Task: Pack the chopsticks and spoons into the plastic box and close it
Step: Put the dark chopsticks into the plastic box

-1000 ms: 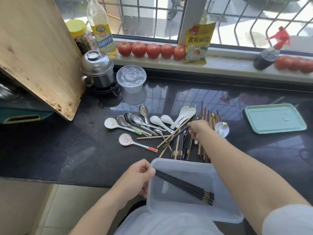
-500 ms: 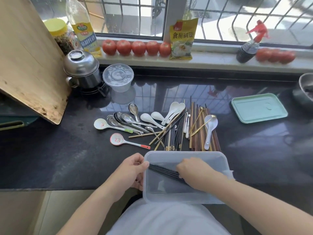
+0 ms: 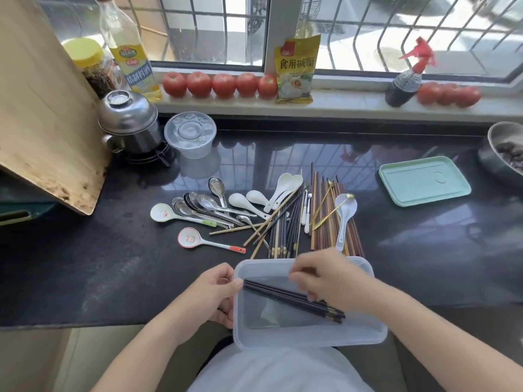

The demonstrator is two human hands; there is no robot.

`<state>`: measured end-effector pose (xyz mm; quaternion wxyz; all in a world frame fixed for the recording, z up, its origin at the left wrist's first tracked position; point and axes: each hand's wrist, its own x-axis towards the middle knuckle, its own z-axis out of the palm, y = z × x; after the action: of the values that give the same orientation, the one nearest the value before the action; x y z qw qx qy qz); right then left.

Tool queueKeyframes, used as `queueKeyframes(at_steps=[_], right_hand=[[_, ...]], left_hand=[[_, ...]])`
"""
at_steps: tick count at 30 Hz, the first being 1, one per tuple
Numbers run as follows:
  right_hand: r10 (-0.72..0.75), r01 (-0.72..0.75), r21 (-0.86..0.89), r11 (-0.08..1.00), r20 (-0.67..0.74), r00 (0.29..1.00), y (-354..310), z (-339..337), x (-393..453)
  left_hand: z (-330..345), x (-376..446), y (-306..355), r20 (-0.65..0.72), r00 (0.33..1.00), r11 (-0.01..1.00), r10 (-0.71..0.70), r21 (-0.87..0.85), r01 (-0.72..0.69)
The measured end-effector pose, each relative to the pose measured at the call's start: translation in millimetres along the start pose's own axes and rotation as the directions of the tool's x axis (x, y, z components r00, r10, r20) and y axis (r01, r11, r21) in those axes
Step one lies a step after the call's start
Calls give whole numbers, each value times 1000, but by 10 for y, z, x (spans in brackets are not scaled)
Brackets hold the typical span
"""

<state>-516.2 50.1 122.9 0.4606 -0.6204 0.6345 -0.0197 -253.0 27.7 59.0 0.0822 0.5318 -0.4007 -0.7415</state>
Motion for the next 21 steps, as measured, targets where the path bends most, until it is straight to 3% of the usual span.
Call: queueKeyframes(at_steps=[4, 6, 8, 10, 12, 15, 17, 19, 21], right_hand=[[148, -106, 160, 981, -284, 947, 255, -451, 340], [284, -262, 113, 958, -270, 920, 445, -531, 699], [402, -389, 112, 914, -135, 906, 540, -480, 1059], [473, -473, 96, 876, 23, 881, 512, -363, 1325], [533, -540, 51, 840, 109, 839, 445, -263, 1492], [614, -616, -52, 786, 176, 769, 429, -150, 1639], [628, -618, -111, 778, 177, 758, 428, -82, 1691], [613, -596, -141, 790, 157, 775, 431, -35, 1719], [602, -584, -153, 797, 141, 786, 443, -30, 1736]], left_hand=[[-85, -27, 101, 63, 996, 992, -70, 112, 63], [-176, 66, 227, 0, 996, 982, -88, 168, 87], [-245, 294, 378, -132, 989, 954, -74, 280, 109], [-225, 631, 547, -144, 987, 813, -64, 566, 136], [-76, 968, 703, -103, 989, 596, -102, 790, 144], [180, 1353, 870, -100, 993, 244, -56, 964, 110], [283, 1497, 862, -95, 995, 53, -13, 994, 96], [322, 1590, 783, -122, 993, 13, -1, 992, 122], [308, 1654, 737, -160, 987, 77, 25, 984, 158]])
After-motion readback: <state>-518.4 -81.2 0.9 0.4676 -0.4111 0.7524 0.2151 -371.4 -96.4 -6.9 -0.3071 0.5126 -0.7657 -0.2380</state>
